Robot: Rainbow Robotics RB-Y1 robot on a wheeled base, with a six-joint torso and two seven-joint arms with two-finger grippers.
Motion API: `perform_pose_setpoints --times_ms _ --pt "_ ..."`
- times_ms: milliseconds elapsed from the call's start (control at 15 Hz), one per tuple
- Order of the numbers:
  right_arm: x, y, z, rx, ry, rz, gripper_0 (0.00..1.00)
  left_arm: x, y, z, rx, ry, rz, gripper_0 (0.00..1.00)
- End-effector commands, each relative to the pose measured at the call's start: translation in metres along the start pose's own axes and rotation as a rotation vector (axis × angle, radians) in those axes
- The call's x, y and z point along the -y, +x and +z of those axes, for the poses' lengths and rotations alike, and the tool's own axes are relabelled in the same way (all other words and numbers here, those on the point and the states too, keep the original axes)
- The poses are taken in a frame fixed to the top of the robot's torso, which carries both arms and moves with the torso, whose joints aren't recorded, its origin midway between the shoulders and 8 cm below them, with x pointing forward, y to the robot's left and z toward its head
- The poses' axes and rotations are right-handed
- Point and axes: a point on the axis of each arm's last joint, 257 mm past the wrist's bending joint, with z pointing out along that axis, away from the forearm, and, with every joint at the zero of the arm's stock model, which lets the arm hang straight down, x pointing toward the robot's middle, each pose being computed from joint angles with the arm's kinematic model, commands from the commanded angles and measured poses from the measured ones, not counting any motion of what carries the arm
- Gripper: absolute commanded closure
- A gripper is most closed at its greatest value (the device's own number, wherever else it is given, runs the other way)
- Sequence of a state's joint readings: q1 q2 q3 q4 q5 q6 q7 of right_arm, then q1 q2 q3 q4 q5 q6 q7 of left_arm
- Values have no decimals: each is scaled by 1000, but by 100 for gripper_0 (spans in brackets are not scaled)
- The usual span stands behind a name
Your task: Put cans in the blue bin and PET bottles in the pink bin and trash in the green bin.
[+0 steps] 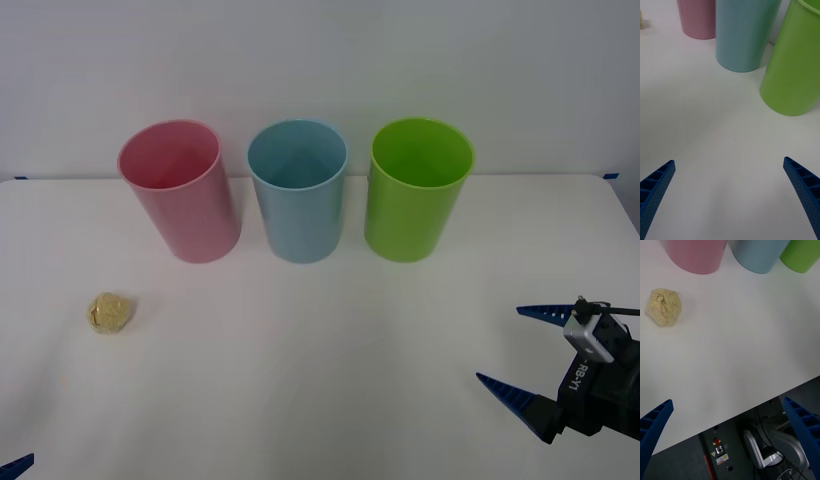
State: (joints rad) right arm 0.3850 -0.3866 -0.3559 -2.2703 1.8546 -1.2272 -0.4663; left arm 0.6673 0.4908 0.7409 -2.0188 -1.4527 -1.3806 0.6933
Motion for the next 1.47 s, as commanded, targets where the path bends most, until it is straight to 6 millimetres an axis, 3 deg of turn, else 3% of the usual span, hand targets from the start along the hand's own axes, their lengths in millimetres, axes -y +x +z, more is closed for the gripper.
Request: perform_pose_setpoints --times_ms 67,400,533,867,1133,1467 --pt "0 0 0 0 0 0 0 0 0 0 0 0 0 0" --pt "0 0 0 0 0 0 0 0 0 0 0 0 0 0" --pt "0 0 0 0 0 0 0 -2 -20 -2 37 -29 47 0" --pt "0 0 0 0 0 0 0 1 -28 13 29 -71 31 0" --pt "0 0 0 0 0 0 0 -19 -41 28 -2 -188 -27 0" --pt "0 0 0 0 0 0 0 -38 -48 29 -156 -286 -41 0"
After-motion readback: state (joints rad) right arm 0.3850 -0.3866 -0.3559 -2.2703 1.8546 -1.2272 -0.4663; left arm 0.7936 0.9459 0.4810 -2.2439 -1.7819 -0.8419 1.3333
